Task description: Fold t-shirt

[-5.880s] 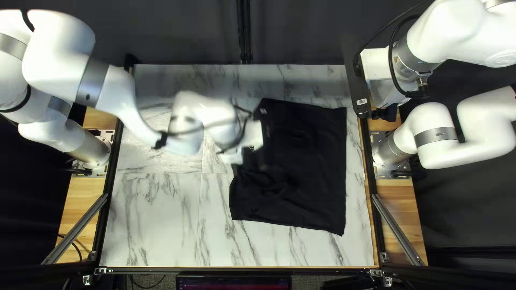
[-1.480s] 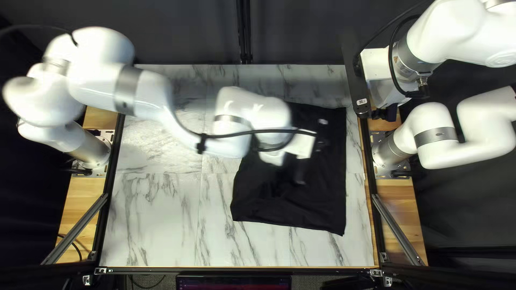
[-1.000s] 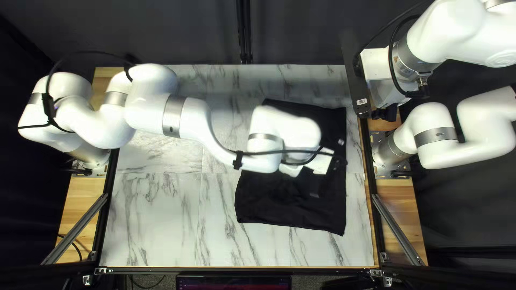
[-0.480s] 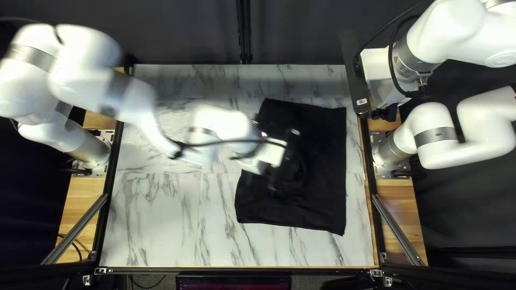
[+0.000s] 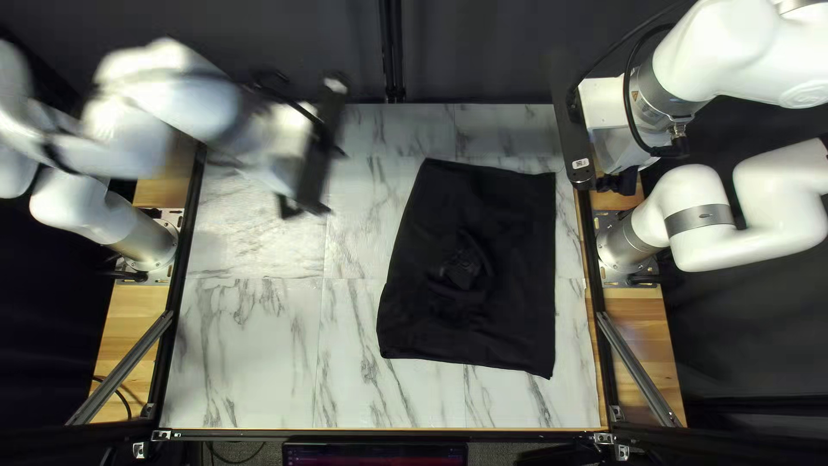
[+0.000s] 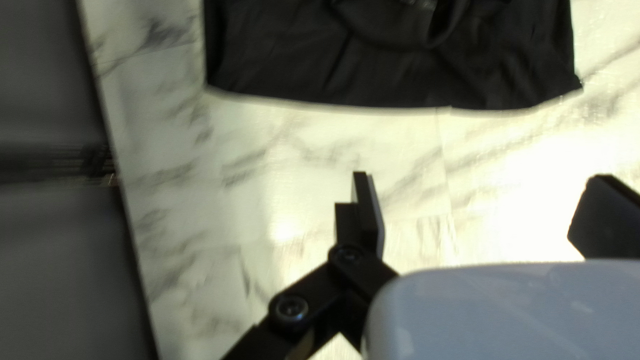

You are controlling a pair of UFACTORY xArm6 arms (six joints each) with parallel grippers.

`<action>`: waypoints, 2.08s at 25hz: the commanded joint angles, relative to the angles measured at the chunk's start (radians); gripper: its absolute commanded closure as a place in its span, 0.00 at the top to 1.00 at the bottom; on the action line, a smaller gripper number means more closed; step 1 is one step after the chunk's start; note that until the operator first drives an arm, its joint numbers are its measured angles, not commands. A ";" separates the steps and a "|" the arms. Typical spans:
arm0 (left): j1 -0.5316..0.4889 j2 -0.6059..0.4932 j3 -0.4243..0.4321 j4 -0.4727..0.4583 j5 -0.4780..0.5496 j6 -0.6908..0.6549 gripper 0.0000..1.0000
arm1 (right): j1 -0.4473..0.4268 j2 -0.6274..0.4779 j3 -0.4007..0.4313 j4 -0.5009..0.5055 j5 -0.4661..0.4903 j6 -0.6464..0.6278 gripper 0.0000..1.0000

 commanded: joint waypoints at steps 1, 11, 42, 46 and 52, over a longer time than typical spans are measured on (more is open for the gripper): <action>-0.006 -0.138 -0.104 0.053 0.238 -0.031 1.00 | 0.000 0.000 0.000 0.000 0.000 0.000 1.00; 0.032 -0.247 -0.151 0.045 0.388 -0.055 1.00 | 0.000 0.000 0.000 0.000 0.000 0.000 1.00; 0.032 -0.247 -0.151 0.045 0.388 -0.055 1.00 | 0.000 0.000 0.000 0.000 0.000 0.000 1.00; 0.032 -0.247 -0.151 0.045 0.388 -0.055 1.00 | 0.000 0.000 0.000 0.000 0.000 0.000 1.00; 0.032 -0.247 -0.151 0.045 0.388 -0.055 1.00 | 0.000 0.000 0.000 0.000 0.000 0.000 1.00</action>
